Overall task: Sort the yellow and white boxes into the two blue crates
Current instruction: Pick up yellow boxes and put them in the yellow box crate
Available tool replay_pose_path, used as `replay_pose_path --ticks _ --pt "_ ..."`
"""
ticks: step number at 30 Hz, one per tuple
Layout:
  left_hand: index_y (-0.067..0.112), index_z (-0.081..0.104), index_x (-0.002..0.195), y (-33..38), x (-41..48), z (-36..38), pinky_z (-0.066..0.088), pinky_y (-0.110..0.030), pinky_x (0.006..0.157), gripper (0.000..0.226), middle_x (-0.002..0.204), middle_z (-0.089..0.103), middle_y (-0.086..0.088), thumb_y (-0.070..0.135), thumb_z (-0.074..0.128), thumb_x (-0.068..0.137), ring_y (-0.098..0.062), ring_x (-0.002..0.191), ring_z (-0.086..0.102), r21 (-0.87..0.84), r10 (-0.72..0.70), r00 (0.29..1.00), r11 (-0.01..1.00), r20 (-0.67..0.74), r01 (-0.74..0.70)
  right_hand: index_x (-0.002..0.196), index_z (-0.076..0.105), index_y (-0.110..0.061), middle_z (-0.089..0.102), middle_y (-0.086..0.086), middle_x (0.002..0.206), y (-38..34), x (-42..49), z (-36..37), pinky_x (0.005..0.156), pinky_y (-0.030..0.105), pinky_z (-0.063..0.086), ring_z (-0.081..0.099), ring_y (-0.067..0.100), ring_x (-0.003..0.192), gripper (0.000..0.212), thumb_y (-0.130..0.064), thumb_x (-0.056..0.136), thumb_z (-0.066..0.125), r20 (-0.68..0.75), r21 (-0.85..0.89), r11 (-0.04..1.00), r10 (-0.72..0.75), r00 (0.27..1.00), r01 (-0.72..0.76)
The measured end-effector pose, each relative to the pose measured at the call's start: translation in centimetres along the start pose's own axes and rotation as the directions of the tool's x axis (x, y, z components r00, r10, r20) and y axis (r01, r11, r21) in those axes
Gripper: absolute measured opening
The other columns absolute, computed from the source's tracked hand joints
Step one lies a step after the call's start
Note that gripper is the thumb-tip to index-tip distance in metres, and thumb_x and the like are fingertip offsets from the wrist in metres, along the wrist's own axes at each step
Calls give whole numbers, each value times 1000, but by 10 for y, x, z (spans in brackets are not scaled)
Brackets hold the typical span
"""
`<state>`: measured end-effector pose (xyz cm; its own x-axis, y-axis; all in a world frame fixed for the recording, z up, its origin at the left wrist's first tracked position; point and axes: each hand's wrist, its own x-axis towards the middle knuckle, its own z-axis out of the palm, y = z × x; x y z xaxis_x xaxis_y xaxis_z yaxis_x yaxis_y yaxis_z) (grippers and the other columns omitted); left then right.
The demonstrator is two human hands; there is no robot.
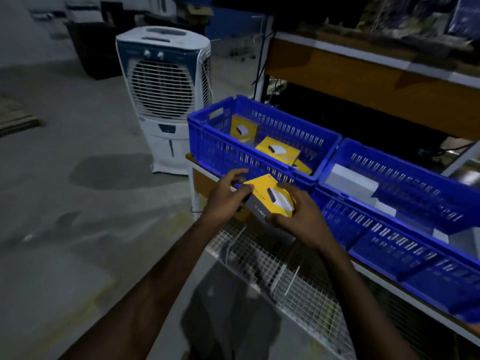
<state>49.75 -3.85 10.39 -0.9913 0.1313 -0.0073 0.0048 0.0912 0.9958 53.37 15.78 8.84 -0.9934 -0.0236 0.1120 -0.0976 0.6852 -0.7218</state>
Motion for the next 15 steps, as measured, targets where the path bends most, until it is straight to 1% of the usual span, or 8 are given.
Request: replay_pose_path --ticks 2,4,5,8,11,13,14,15 --pt "25 54 129 4 24 -12 52 -53 89 33 130 54 -10 21 58 97 -30 112 59 39 36 999 999 35 -38 138 41 -43 38 -5 148 -11 24 -3 96 40 40 40 22 133 78 -59 66 68 -28 1 1000 28 999 -28" --pt "24 54 129 5 47 -23 50 -51 93 32 133 54 -11 21 56 97 -30 116 58 85 60 996 994 63 -65 138 43 -38 39 -4 148 -20 44 -5 93 40 40 41 22 132 76 -52 69 71 -90 -11 999 31 995 -32" --pt "23 55 128 5 59 -28 51 -51 92 31 132 55 -11 21 56 97 -30 115 59 96 65 995 993 71 -72 138 45 -37 41 -2 147 -22 54 -5 93 41 42 42 24 131 76 -52 68 71 -124 -29 999 34 992 -38" --pt "22 56 124 4 85 -38 53 -46 85 26 125 60 -9 22 54 98 -28 104 64 109 47 996 992 78 -55 134 45 -41 45 1 140 -23 84 -7 93 47 46 45 28 125 80 -60 60 69 -171 -105 990 73 983 -92" --pt "23 58 120 5 107 -41 52 -52 90 22 117 63 -8 21 55 98 -27 106 63 115 56 994 991 96 -67 131 44 -45 46 1 137 -20 116 -13 91 50 49 46 31 122 83 -66 54 70 -202 -183 974 93 975 -130" --pt "26 58 115 6 122 -42 52 -52 91 19 117 63 -7 20 55 97 -25 106 62 118 67 993 990 100 -79 131 44 -45 46 2 136 -18 141 -16 91 49 48 44 32 122 85 -68 52 68 -204 -212 966 102 974 -146" --pt "27 58 114 7 129 -42 53 -50 88 18 115 63 -7 20 54 97 -25 102 62 122 72 993 989 95 -84 131 44 -44 45 2 136 -17 153 -18 91 50 48 44 33 122 86 -68 52 67 -201 -219 964 109 974 -153" --pt "28 58 113 7 137 -43 53 -48 82 18 112 63 -7 21 54 97 -28 97 62 135 75 993 987 90 -87 131 44 -44 45 3 137 -16 166 -19 91 51 48 44 34 122 87 -68 51 66 -200 -223 962 111 974 -155"
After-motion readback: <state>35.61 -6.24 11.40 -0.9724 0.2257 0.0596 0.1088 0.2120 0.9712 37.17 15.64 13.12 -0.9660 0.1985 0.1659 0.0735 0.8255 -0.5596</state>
